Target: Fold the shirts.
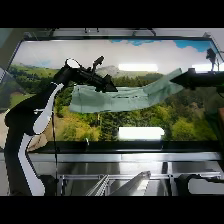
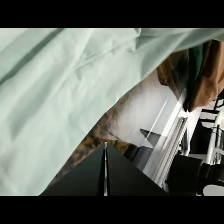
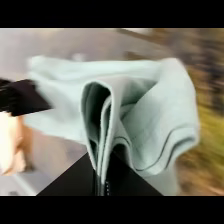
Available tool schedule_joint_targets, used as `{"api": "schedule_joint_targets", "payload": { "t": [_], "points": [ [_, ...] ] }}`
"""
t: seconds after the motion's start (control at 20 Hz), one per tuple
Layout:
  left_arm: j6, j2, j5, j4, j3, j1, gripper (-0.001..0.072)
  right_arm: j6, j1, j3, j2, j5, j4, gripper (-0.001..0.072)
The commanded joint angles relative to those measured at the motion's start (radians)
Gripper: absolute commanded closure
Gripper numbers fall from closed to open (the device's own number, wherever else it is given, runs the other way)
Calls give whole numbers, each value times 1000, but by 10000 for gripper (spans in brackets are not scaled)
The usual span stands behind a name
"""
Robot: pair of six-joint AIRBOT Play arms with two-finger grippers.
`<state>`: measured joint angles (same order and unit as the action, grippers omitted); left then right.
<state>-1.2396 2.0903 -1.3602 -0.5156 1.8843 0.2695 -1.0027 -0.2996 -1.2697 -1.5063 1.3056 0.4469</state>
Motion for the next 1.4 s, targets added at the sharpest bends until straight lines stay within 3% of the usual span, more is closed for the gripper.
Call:
{"api": "schedule_joint_targets", "payload": {
  "t": [0.0,0.2,0.35,0.5,0.55,0.6,0.65,0.7,0.8,0.9,1.15,1.2,1.3,1.35],
  "points": [
    [39,-79,-82,77,1,-40,704,7,253,-5,55,-97,-179,695],
    [79,-271,-257,230,1,-212,705,8,651,-31,16,-527,-198,695],
    [80,-396,-315,221,0,-330,704,8,839,-165,-158,-654,-196,695],
    [95,-475,-369,221,0,-414,705,7,949,-369,-404,-643,-183,685],
    [95,-493,-379,221,0,-435,705,7,974,-432,-480,-628,-182,432],
    [95,-507,-392,221,0,-450,705,7,988,-481,-535,-589,-186,233],
    [96,-518,-406,221,0,-464,704,6,986,-503,-560,-551,-192,302],
    [105,-527,-417,221,0,-478,705,6,969,-503,-561,-500,-193,421],
    [116,-536,-425,220,0,-506,705,-8,899,-503,-544,-371,-172,419],
    [117,-534,-443,220,0,-525,704,-91,799,-502,-517,-258,-86,420],
    [185,-599,-428,223,-195,-523,705,-354,560,-497,-438,-100,293,419],
    [196,-617,-415,222,-249,-523,705,-409,533,-491,-431,-92,374,391],
    [224,-640,-389,222,-338,-525,704,-478,506,-459,-434,-97,467,72],
    [229,-647,-374,222,-374,-526,705,-483,505,-435,-438,-116,489,63]
  ]
}}
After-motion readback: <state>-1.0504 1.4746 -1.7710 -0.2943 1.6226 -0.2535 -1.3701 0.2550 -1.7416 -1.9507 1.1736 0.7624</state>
